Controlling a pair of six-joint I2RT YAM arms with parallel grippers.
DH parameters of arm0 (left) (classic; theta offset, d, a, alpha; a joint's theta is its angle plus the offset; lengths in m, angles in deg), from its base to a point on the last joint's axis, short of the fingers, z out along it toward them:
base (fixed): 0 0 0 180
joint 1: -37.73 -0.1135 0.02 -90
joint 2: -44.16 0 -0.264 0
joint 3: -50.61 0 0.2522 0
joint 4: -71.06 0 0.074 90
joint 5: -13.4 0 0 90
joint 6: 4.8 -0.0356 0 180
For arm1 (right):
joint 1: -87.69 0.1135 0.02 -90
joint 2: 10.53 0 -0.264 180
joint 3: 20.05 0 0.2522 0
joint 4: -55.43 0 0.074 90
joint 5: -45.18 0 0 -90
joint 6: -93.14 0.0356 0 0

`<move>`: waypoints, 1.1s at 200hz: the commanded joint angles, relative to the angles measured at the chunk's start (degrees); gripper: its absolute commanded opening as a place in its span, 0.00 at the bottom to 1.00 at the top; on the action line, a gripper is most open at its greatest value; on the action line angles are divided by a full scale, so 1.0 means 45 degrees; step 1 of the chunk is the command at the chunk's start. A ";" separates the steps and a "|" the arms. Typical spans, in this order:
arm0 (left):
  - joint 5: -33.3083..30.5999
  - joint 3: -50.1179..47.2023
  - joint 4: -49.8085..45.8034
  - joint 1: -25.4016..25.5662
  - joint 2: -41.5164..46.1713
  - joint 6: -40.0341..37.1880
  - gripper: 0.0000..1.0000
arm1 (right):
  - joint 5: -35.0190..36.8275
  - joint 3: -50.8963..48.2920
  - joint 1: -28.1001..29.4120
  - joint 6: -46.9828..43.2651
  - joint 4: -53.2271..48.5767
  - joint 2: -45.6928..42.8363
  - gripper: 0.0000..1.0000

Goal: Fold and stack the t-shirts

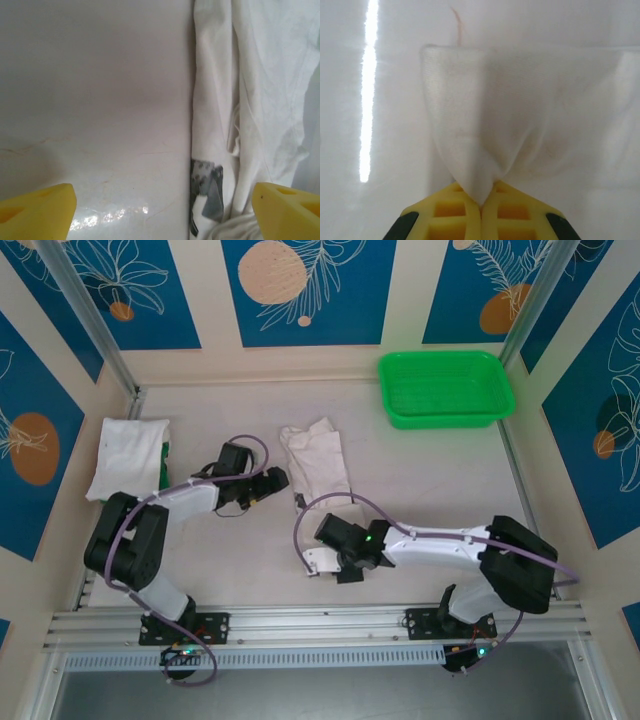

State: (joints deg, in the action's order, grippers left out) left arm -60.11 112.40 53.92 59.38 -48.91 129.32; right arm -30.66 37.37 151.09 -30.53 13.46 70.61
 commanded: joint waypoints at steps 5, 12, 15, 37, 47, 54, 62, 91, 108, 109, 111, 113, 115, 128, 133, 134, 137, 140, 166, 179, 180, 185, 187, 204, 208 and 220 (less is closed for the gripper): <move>0.0460 0.0920 0.0518 0.0262 -0.0760 0.0037 0.83 | -0.1360 0.0755 0.0181 0.0585 -0.1784 -0.0912 0.00; 0.0494 0.1131 0.0612 0.0323 -0.1000 0.0074 0.78 | -0.1420 0.0849 0.0210 0.0628 -0.2005 -0.1057 0.00; 0.0485 0.1217 0.0655 0.0350 -0.1101 0.0078 0.76 | -0.1440 0.0904 0.0216 0.0656 -0.2095 -0.1108 0.00; 0.0473 0.1911 0.0842 0.0366 -0.1879 0.0193 0.58 | -0.1570 0.1235 0.0302 0.0730 -0.2710 -0.1448 0.00; 0.0389 0.2314 0.0778 0.0370 -0.2252 0.0181 0.53 | -0.1630 0.1378 0.0312 0.0774 -0.2920 -0.1608 0.00; 0.0314 0.2632 0.0633 0.0370 -0.2495 0.0147 0.49 | -0.1675 0.1479 0.0336 0.0802 -0.3082 -0.1738 0.00; 0.0207 0.2955 0.0567 0.0365 -0.2762 0.0118 0.45 | -0.1681 0.1567 0.0328 0.0820 -0.3220 -0.1864 0.00; 0.0346 0.3943 0.0457 0.0362 -0.3774 0.0406 0.37 | -0.1503 0.1736 0.0327 0.0816 -0.3588 -0.2148 0.00; 0.0500 0.4273 0.0437 0.0365 -0.4184 0.0535 0.33 | -0.1350 0.1754 0.0296 0.0797 -0.3659 -0.2191 0.00; 0.0498 0.4290 0.0438 0.0365 -0.4192 0.0541 0.33 | -0.1339 0.1759 0.0301 0.0800 -0.3666 -0.2192 0.00; 0.0511 0.4313 0.0433 0.0365 -0.4231 0.0556 0.33 | -0.1331 0.1747 0.0305 0.0797 -0.3681 -0.2192 0.00; 0.0514 0.4328 0.0432 0.0365 -0.4251 0.0564 0.31 | -0.1334 0.1744 0.0306 0.0787 -0.3685 -0.2192 0.00; 0.0505 0.4342 0.0436 0.0350 -0.4280 0.0566 0.30 | -0.1340 0.1743 0.0297 0.0799 -0.3671 -0.2192 0.00; 0.0388 0.4441 0.0306 0.0362 -0.4416 0.0567 0.29 | -0.1276 0.1748 0.0284 0.0802 -0.3654 -0.2192 0.00; 0.0351 0.4480 0.0220 0.0355 -0.4461 0.0557 0.29 | -0.1270 0.1753 0.0264 0.0803 -0.3637 -0.2204 0.00; 0.0355 0.4491 0.0212 0.0360 -0.4476 0.0552 0.29 | -0.1270 0.1748 0.0256 0.0803 -0.3636 -0.2198 0.00; 0.0331 0.4501 0.0158 0.0362 -0.4473 0.0541 0.29 | -0.1270 0.1744 0.0266 0.0793 -0.3627 -0.2193 0.00; 0.0307 0.4519 0.0098 0.0355 -0.4507 0.0547 0.29 | -0.1270 0.1743 0.0248 0.0799 -0.3616 -0.2192 0.00; 0.0250 0.4522 0.0061 0.0364 -0.4724 0.0586 0.30 | -0.1222 0.1760 0.0156 0.0708 -0.3536 -0.2173 0.00; 0.0420 0.4516 0.0175 0.0365 -0.4857 0.0654 0.28 | -0.1197 0.1835 0.0147 0.0664 -0.3569 -0.2168 0.00; 0.0429 0.4519 0.0189 0.0365 -0.4879 0.0650 0.28 | -0.1204 0.1838 0.0139 0.0646 -0.3582 -0.2160 0.00; 0.0469 0.4505 0.0230 0.0365 -0.4929 0.0676 0.27 | -0.1182 0.1874 0.0133 0.0615 -0.3607 -0.2153 0.00; 0.0484 0.4508 0.0244 0.0365 -0.4967 0.0692 0.26 | -0.1190 0.1903 0.0146 0.0609 -0.3627 -0.2153 0.00; 0.0596 0.4545 0.0266 0.0404 -0.5094 0.0696 0.11 | -0.1226 0.2134 0.0120 0.0567 -0.3885 -0.2202 0.00; 0.0642 0.4567 0.0265 0.0414 -0.5100 0.0681 0.07 | -0.1248 0.2194 0.0130 0.0563 -0.3981 -0.2221 0.00; 0.0826 0.4609 0.0243 0.0471 -0.5139 0.0587 0.00 | -0.1364 0.2441 0.0146 0.0565 -0.4255 -0.2310 0.00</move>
State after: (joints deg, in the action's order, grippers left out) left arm -58.21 131.89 56.00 60.78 -70.36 132.47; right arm -35.60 45.02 151.81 -27.75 -2.37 62.00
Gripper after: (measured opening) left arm 0.056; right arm 0.069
